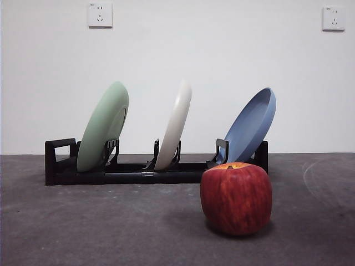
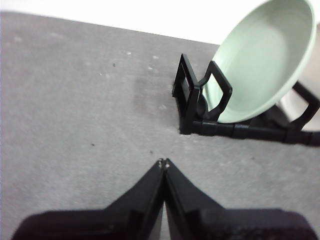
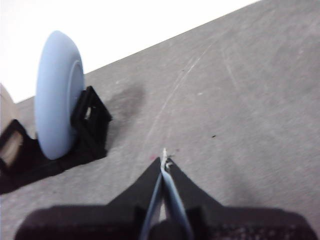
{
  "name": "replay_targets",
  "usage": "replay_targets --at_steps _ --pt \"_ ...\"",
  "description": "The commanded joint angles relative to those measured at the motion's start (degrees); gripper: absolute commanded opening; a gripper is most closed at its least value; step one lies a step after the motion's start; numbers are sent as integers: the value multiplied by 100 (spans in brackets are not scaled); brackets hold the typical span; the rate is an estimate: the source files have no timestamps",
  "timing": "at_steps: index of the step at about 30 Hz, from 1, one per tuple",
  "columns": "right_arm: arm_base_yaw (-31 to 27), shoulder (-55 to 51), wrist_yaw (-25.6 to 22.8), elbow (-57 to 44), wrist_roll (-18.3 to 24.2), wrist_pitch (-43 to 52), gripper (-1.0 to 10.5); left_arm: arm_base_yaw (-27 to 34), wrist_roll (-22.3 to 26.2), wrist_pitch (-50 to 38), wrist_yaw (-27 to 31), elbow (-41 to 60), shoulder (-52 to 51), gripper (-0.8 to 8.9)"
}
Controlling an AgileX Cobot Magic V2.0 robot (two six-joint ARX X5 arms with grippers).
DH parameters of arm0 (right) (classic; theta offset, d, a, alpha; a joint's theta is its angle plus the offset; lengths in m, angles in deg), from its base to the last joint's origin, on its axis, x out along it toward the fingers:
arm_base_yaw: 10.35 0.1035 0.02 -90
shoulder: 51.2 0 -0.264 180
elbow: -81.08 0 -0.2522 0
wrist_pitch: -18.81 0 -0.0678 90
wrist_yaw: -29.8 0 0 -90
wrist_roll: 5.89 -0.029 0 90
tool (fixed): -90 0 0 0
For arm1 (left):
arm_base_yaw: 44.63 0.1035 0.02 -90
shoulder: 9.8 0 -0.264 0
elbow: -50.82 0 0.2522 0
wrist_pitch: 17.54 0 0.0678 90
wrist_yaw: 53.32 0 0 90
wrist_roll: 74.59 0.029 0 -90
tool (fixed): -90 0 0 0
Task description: Take the green plate from the plate rack,put the plate on the table,take the apple from the table,put the apple in the plate
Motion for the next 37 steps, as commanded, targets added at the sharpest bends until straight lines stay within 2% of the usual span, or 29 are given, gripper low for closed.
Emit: replay_targets --at_steps 1,5,8,15,18,23,26,29,35,37 --pt "-2 0 188 44 -269 46 -3 7 -638 -225 -249 22 2 -1" --pt "-2 48 203 354 -227 22 -9 7 -903 -520 -1027 -72 13 -5" --pt "-2 280 186 758 -138 9 -9 7 -903 -407 -1482 -378 125 -6" --pt "0 1563 658 2232 219 -264 -9 7 -898 306 -1840 -1602 966 -5" --pt "0 2256 1172 3062 269 -673 -9 4 -885 581 -2116 -2271 1532 -5" --pt "0 3394 2500 4433 389 -1421 -8 0 -765 1091 -2911 -3515 2610 -5" --pt "7 3993 3344 5134 387 -1871 -2 -4 -577 1659 -3390 -4354 3270 -5" --pt "20 4485 3901 5707 433 -2317 1 -37 -177 2400 -3685 -5248 3921 -5" --pt "448 5158 3995 6450 988 -3158 13 -271 693 3735 -3641 -6815 5082 -4" --pt "664 5327 3904 6585 1029 -3287 92 -350 828 3980 -3615 -7211 5431 -1"
